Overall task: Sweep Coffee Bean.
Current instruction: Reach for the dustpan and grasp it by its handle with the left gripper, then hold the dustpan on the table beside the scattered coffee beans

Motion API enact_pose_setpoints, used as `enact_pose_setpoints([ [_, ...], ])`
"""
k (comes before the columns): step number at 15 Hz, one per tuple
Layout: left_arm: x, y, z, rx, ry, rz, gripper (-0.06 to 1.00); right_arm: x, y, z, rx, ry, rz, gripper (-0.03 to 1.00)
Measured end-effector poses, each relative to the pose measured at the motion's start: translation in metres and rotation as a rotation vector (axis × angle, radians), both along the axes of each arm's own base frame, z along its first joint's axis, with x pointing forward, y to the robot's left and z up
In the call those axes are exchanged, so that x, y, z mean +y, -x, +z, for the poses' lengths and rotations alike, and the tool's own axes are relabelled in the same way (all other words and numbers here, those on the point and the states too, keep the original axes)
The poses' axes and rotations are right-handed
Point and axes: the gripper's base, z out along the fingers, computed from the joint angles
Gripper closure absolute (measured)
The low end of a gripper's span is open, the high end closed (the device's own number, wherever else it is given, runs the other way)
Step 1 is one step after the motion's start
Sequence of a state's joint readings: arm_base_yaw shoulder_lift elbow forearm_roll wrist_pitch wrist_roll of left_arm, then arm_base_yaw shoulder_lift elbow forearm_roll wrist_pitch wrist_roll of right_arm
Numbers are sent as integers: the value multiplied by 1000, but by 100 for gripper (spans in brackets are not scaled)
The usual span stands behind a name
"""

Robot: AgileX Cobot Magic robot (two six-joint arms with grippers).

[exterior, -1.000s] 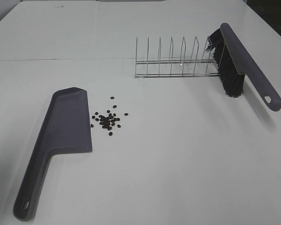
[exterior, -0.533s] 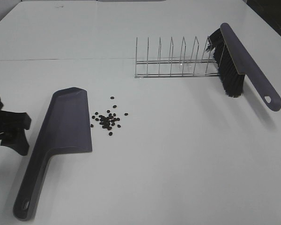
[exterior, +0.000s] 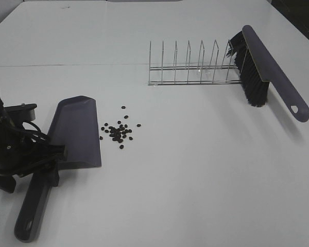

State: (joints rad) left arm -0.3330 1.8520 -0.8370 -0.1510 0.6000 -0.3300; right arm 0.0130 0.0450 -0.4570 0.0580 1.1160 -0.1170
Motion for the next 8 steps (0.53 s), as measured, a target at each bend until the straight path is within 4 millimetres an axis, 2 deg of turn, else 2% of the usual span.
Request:
enact_pose_setpoints([
  [3,-3,-9,-7,6,-2,0,22,0,0,0,0,0,0,21],
  [4,-4,-11,-8,4,-2,1,25,0,0,0,0,0,0,21],
  [5,-4,-12,-9,0,-2,0,31,0,0,0,0,0,0,21],
  [8,-4,-13,-10,-13,-1,-2,56,0,0,4,-18,-24,-17,21],
])
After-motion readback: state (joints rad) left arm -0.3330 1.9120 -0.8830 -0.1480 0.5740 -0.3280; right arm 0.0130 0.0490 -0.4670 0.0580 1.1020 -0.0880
